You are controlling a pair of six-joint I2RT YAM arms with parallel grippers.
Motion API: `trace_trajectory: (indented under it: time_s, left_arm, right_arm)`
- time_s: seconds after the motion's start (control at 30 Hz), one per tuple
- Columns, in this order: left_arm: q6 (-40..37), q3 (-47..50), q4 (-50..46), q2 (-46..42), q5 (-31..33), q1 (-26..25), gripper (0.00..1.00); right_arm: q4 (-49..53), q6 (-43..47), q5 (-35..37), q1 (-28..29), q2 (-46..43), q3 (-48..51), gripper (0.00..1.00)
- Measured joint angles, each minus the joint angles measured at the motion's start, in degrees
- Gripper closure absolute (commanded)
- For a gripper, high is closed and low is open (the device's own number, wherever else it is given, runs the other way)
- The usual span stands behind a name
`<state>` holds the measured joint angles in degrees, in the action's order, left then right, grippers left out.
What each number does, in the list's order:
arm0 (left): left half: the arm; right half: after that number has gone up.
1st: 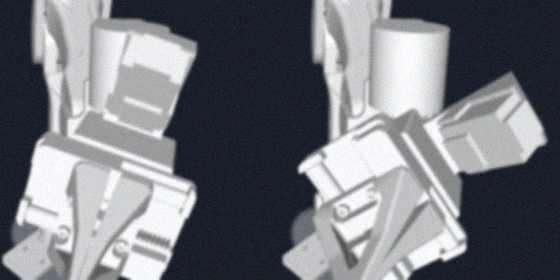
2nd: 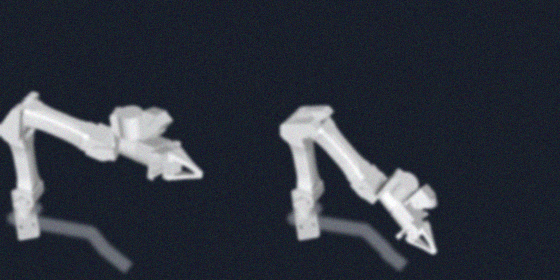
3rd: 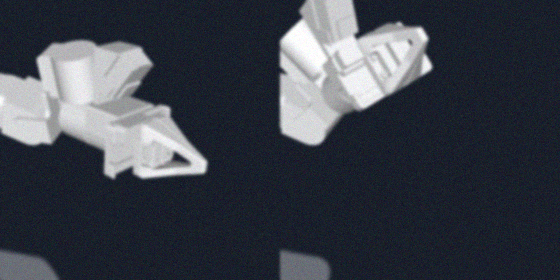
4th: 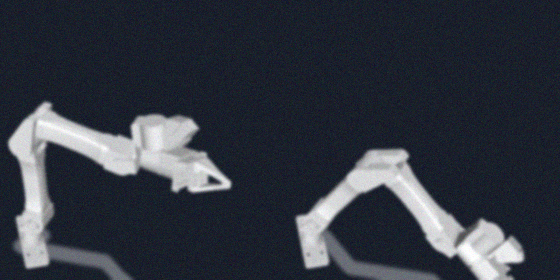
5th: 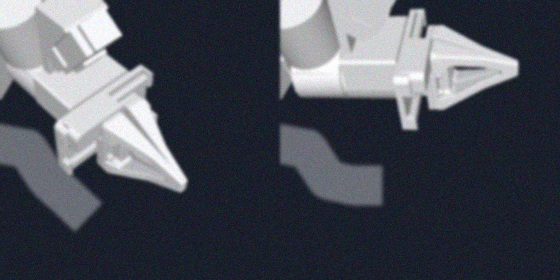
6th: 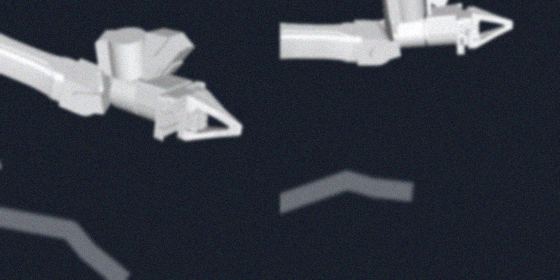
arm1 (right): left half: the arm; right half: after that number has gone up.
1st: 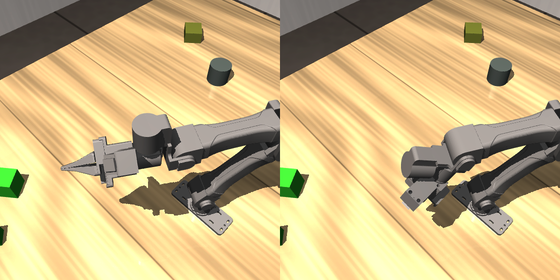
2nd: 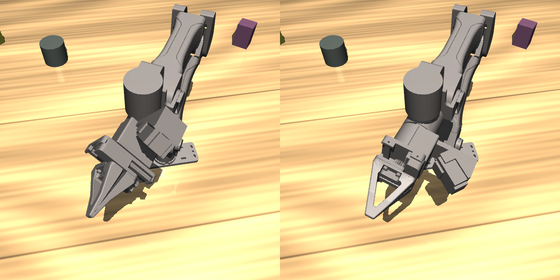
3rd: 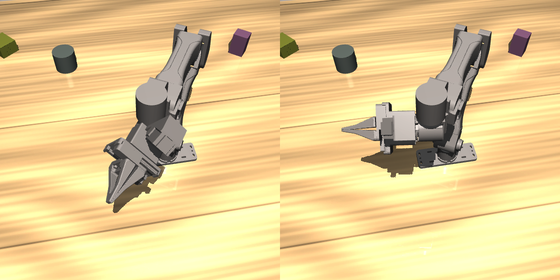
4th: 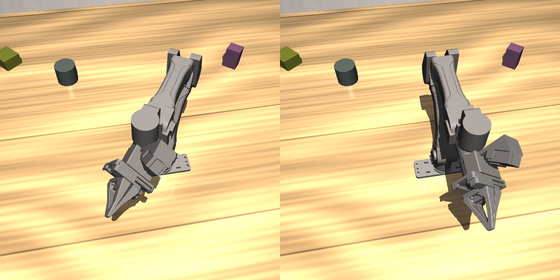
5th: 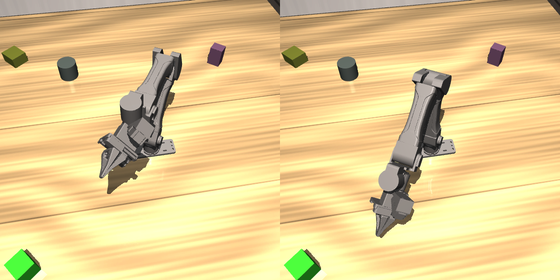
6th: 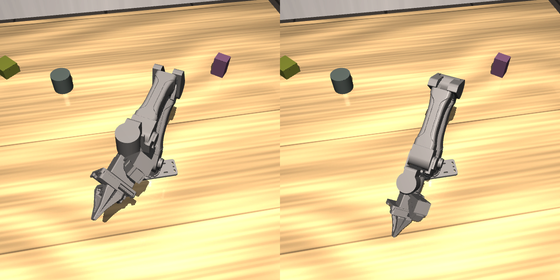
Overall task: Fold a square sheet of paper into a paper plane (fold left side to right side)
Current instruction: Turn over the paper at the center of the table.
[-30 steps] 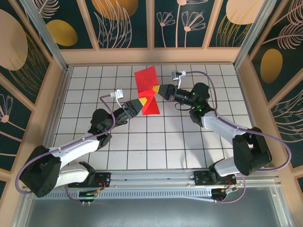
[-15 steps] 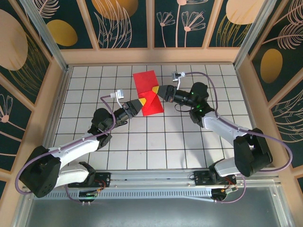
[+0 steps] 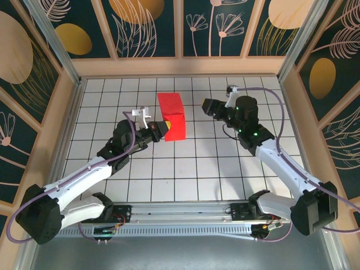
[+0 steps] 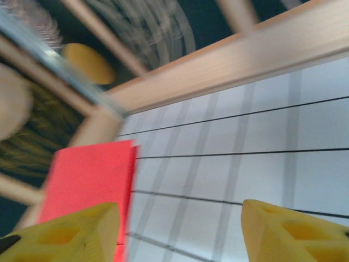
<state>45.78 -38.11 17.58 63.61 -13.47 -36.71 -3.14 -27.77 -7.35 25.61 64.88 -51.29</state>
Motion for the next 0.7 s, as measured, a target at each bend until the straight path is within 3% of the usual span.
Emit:
trace_trajectory:
  time_s: [0.2,0.37,0.57,0.7]
  left_arm:
    - [-7.39,-10.29,-21.33,7.54,13.09,-6.49,1.00]
    - [-8.83,-24.52,-39.32,19.02,27.82,-13.90,1.00]
    - [-2.05,-40.50,-61.40,33.70,43.43,-20.24,1.00]
    - [4.83,-44.52,-72.41,41.29,48.78,-22.56,1.00]
  right_arm:
    - [5.77,3.45,16.48,-3.87,-4.28,4.66,0.09]
    - [8.66,3.26,24.55,-6.60,-4.50,8.00,0.03]
    - [9.94,3.28,28.28,-8.17,-3.76,9.07,0.01]
    - [9.86,3.28,29.16,-8.79,-3.69,10.01,0.01]
